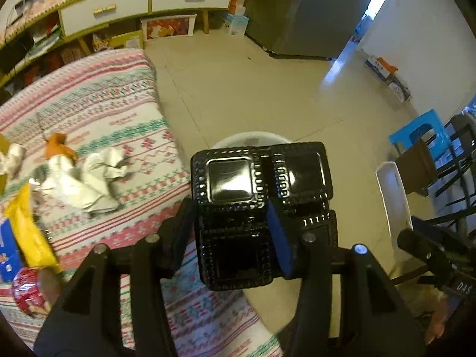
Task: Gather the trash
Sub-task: 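Carry the black trays and blue box with both tools over the bin, then open the left tool to drop the trays while the right tool drops the blue box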
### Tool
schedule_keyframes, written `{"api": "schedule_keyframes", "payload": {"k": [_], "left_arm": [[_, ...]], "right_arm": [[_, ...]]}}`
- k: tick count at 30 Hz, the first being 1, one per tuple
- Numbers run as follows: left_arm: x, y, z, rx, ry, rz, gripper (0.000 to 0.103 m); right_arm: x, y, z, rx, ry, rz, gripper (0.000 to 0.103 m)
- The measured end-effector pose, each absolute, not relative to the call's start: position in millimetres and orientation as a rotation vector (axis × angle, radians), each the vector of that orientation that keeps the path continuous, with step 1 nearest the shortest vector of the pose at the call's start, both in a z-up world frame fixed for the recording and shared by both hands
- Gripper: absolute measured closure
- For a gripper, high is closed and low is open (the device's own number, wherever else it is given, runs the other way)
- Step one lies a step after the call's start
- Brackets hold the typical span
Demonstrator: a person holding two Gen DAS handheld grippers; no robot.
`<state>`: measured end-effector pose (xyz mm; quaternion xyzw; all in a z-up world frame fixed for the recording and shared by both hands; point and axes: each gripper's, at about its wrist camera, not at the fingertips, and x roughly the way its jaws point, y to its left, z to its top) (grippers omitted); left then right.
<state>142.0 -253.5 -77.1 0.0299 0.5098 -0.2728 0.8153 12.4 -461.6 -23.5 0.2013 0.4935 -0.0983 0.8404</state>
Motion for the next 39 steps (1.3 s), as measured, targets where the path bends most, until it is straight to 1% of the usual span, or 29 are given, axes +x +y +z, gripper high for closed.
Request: {"api": "schedule_keyframes", "payload": {"k": [1,2,3,15,18,20,26,37,39], "left_arm": [[142,-253,-77,0.056,1.083,-0.576,0.034],[141,-251,-75,0.039,1.069,-0.574,0.023],[139,-248,-73,0.024,1.056,-0.578,0.021],[139,-220,-67,0.027,1.073,-0.541,0.021],[134,-207,-63,0.047,1.06,-0.533,0.021],[134,-199,-62,0.06,1.053,-0.522,0.021],[131,-169,-54,0.103,1.03,-0.495,0.02],[128,-124,-35,0.12,0.992,-0.446,0.019],[127,-118,-33,0.128,0.983,-0.438,0.019]], "right_arm": [[12,-463,-24,0.429,1.045,-0.212,0.043],[13,-464,-25,0.431,1.047,-0.214,0.043],[13,-464,-26,0.434,1.049,-0.216,0.043],[25,-455,-32,0.412,1.078,-0.21,0.043],[31,-452,-36,0.416,1.087,-0.211,0.043],[37,-451,-39,0.426,1.091,-0.208,0.046],[54,-440,-46,0.415,1.105,-0.202,0.046],[68,-419,-43,0.365,1.109,-0.191,0.045],[68,-415,-40,0.352,1.104,-0.192,0.044]]}}
